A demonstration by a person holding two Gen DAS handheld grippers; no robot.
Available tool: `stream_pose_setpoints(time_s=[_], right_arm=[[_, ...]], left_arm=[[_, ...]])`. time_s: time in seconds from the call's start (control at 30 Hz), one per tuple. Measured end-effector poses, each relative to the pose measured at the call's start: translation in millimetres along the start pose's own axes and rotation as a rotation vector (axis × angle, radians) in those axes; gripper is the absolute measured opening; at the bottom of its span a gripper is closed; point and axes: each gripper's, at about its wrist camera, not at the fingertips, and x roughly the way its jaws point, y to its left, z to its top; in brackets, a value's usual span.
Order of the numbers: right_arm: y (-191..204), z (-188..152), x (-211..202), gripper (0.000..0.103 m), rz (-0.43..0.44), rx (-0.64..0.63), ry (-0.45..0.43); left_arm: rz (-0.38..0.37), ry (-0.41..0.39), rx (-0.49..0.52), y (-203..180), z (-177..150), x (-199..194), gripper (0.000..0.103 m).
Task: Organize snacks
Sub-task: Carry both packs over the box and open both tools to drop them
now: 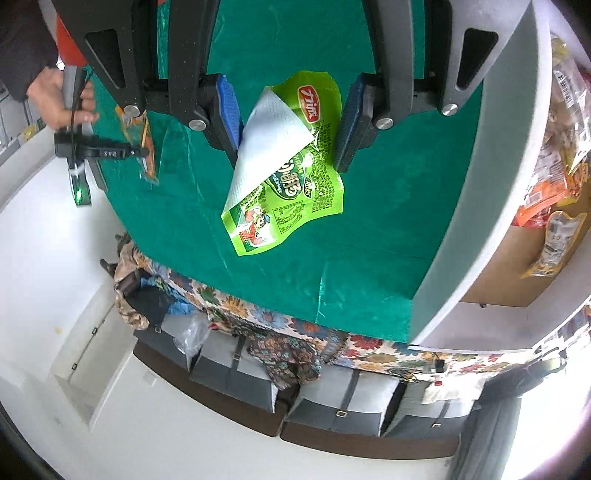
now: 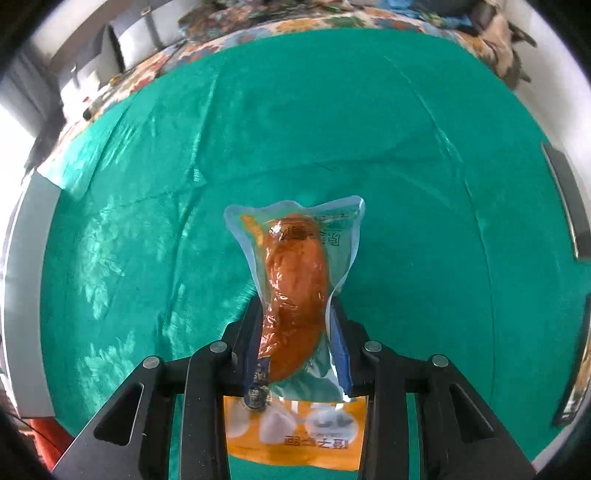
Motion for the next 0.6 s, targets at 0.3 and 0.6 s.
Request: stream_pose_setpoints(time_s=[0.3,0.6], right_arm=[[-26,-20,-27,0.035,0.358,0.232,-0.081],[63,-12,-70,0.035,0.708,0.204,-0.12]], left_arm=[[-0.013,-0.014,-0.036,3,7,-10,0.046],[-0.029,-0.119,-0.148,62,44,-80,0.046]])
